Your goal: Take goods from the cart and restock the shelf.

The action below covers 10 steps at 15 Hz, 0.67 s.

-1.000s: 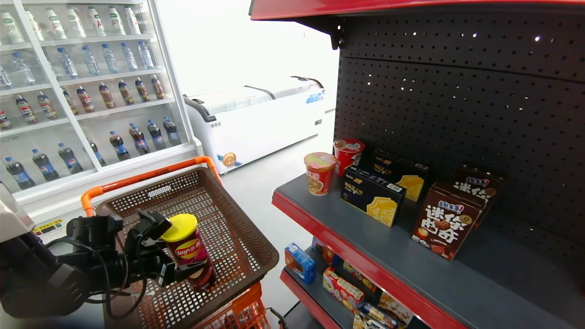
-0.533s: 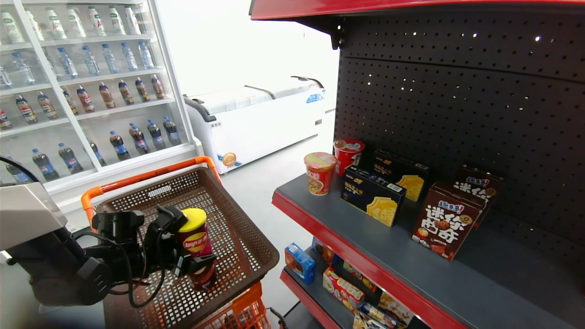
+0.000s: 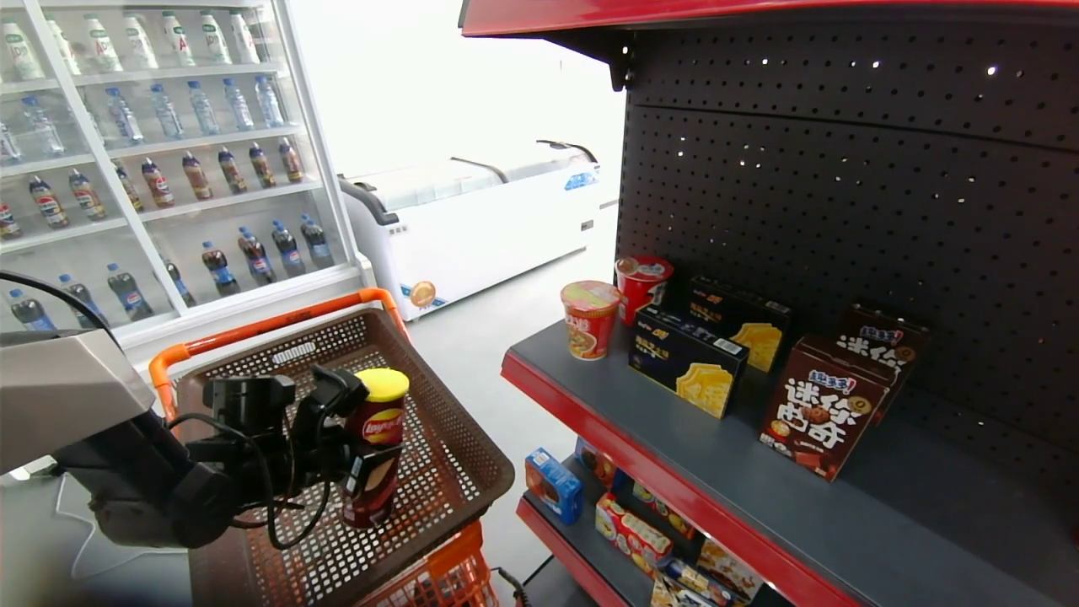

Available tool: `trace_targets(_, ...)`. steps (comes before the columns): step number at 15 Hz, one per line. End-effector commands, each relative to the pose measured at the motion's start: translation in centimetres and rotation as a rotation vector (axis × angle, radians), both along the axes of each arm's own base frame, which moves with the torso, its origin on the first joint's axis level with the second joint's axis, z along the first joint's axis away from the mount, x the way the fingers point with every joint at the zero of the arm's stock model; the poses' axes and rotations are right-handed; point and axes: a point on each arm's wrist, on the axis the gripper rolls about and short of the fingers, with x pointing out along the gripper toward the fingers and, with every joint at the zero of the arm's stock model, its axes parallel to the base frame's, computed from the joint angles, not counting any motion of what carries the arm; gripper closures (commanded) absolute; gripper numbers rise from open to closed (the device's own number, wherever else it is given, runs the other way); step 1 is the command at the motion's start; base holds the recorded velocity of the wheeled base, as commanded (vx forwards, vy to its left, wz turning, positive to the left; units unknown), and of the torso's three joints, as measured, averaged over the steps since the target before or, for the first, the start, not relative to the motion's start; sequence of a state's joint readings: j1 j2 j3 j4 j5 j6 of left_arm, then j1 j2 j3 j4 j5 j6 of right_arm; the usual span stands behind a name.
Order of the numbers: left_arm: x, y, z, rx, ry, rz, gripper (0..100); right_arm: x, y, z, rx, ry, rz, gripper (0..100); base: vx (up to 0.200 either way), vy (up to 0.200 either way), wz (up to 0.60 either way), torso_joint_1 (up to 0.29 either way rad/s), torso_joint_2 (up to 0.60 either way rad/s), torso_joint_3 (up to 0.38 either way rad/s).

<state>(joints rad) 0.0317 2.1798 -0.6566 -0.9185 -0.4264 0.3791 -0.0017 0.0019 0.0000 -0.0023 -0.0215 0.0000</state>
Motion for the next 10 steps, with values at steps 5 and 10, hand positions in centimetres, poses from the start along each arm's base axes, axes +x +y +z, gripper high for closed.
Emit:
trace_targets(5, -1.9, -0.5, 4.2, 0.000, -0.106, 0.059, 100, 0.0, 0.0, 0.0, 0.000, -0.001, 0.000, 0, 0.000, 0.000, 0.00, 0.000, 0.00, 0.000)
trace_targets(10, -7.8, -0.8, 11.4, -0.100, -0.256, 0.149, 100, 0.0, 0.0, 0.0, 0.000, -0.001, 0.000, 0, 0.000, 0.000, 0.00, 0.000, 0.00, 0.000)
